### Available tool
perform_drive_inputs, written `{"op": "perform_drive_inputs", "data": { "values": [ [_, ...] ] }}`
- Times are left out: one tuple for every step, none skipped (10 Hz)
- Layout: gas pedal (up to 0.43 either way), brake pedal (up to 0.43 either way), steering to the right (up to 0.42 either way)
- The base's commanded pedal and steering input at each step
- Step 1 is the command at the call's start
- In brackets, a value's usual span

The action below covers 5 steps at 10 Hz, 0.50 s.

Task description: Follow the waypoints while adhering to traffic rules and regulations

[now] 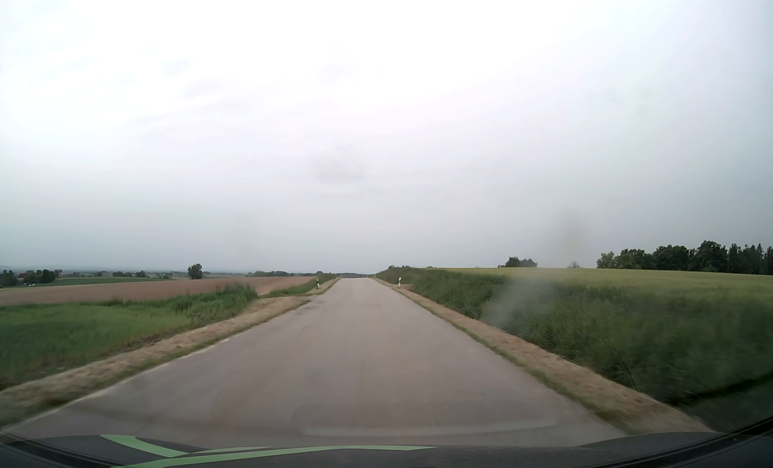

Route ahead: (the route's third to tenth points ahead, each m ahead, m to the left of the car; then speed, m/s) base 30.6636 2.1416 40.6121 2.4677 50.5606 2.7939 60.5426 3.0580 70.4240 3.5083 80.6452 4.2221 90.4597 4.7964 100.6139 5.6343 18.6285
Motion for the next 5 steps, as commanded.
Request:
{"op": "perform_drive_inputs", "data": {
  "values": [
    [0.087,0.000,-0.008],
    [0.087,0.000,-0.007],
    [0.087,0.000,-0.006],
    [0.087,0.000,-0.007],
    [0.087,0.000,-0.006]
  ]
}}
